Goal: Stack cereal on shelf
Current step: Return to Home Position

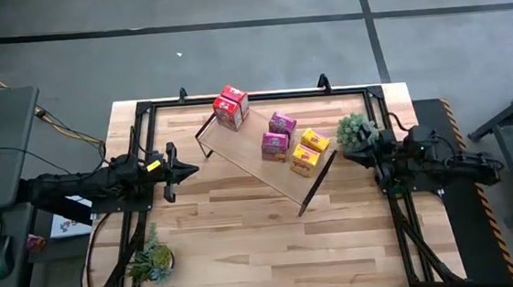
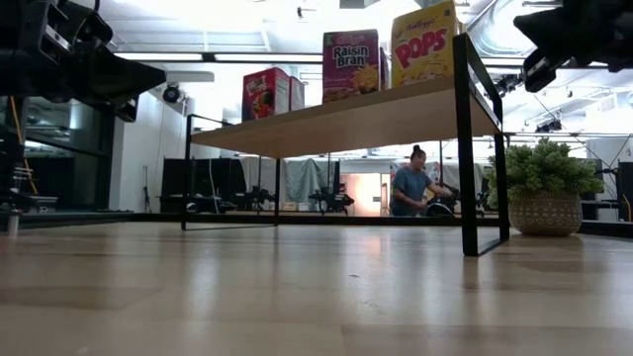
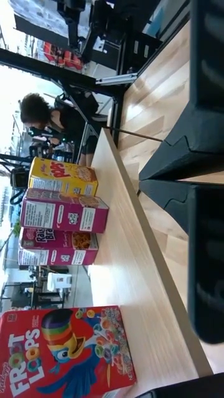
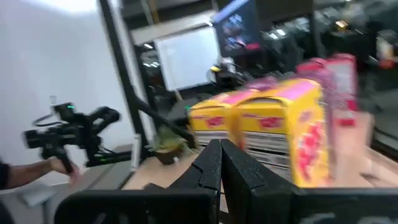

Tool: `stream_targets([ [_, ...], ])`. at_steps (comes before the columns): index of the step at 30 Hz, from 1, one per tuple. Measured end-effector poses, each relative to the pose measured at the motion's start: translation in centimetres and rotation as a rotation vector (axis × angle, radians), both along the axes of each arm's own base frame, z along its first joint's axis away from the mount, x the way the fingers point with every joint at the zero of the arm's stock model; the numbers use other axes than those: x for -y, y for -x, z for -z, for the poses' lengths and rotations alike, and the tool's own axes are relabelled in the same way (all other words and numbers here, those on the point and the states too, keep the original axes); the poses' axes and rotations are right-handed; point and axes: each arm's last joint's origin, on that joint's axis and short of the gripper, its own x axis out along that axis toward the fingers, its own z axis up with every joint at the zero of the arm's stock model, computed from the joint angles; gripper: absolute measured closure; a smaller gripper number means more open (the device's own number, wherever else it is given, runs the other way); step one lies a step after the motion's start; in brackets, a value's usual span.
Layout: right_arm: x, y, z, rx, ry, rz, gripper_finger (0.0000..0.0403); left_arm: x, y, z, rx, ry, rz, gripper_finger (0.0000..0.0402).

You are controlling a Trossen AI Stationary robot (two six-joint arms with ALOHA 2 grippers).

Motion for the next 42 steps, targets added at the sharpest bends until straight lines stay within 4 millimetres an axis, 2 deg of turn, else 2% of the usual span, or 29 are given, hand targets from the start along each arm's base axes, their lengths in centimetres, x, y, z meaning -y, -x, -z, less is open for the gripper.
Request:
stream_targets([
  [5,-0.9,-0.8,1.9,0.054,0.012,-0.092,0.0402,0.0,0.0,0.0,0.000,0.000,0.000,0.0402],
  [12,-1.8,-0.6,1.5,0.066,0.068,-0.138,0.0402,0.0,0.0,0.0,0.000,0.001,-0.002,0.0402],
  [19,-1.7,-0.8,2.2,0.001,0.152,0.002,0.0402,0.0,0.0,0.0,0.000,0.001,-0.002,0.0402],
  [25,-1.8,-0.8,2.2,0.009,0.177,-0.018,0.0402,0.0,0.0,0.0,0.000,0.001,-0.002,0.0402],
  [28,-1.9,-1.2,3.6,0.030,0.178,-0.055,0.0402,0.0,0.0,0.0,0.000,0.001,-0.002,0.0402],
  [33,-1.9,-1.3,4.0,-0.006,0.151,-0.045,0.0402,0.0,0.0,0.0,0.001,0.001,-0.002,0.0402],
  [42,-2.0,-1.4,4.9,-0.091,0.218,-0.071,0.0402,0.0,0.0,0.0,0.001,0.001,-0.002,0.0402],
])
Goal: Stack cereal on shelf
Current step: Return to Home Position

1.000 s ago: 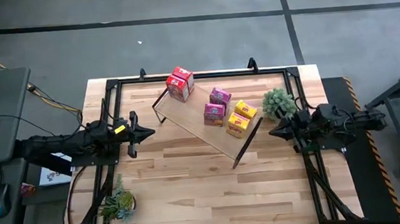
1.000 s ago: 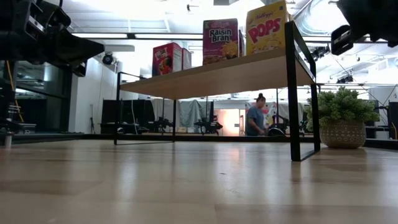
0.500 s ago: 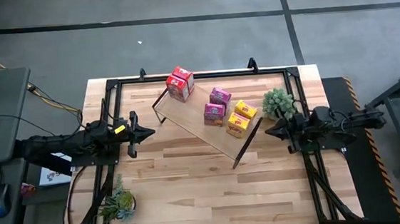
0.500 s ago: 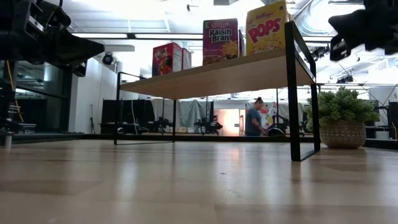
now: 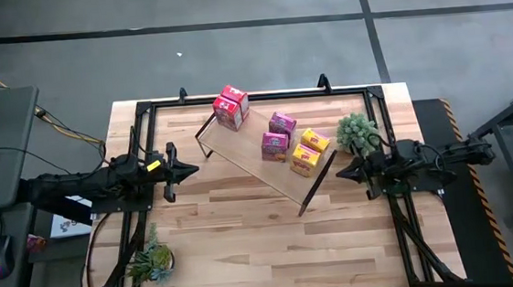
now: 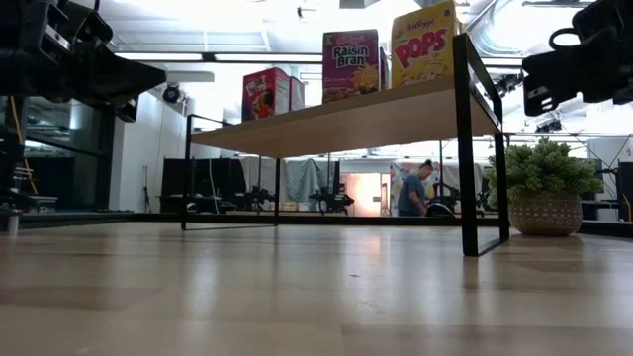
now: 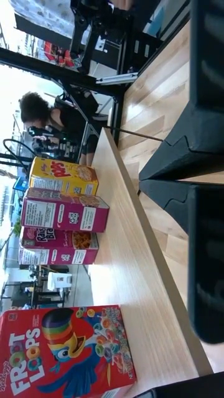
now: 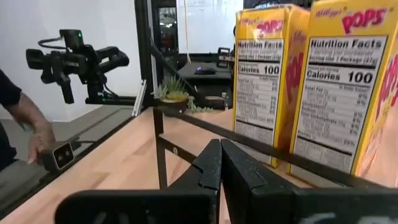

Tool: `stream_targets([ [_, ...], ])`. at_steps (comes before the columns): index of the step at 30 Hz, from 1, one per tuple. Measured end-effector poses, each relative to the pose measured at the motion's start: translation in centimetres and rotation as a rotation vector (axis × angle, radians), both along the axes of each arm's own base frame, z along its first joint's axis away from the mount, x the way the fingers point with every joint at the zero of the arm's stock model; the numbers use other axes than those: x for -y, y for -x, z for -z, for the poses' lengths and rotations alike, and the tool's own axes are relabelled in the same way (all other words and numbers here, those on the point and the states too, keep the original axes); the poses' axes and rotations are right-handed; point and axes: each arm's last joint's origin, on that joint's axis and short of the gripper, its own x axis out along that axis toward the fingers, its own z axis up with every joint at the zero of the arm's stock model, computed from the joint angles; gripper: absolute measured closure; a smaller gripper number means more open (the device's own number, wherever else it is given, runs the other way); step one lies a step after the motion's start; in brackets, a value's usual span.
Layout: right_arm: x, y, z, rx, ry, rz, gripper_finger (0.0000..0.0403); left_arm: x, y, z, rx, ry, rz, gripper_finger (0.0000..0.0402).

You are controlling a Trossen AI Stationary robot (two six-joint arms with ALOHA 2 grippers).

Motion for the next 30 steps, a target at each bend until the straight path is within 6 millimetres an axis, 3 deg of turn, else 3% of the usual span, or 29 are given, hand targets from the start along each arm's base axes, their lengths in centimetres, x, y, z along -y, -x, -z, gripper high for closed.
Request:
stream_targets([
  [13,0.01,-0.16,0.39,-0.036,0.048,0.011,0.0402,0.00,0.00,0.00,0.000,0.000,0.000,0.0402],
  [30,0.02,-0.17,0.42,-0.065,-0.113,0.011,0.0402,0.00,0.00,0.00,0.000,0.000,0.000,0.0402],
])
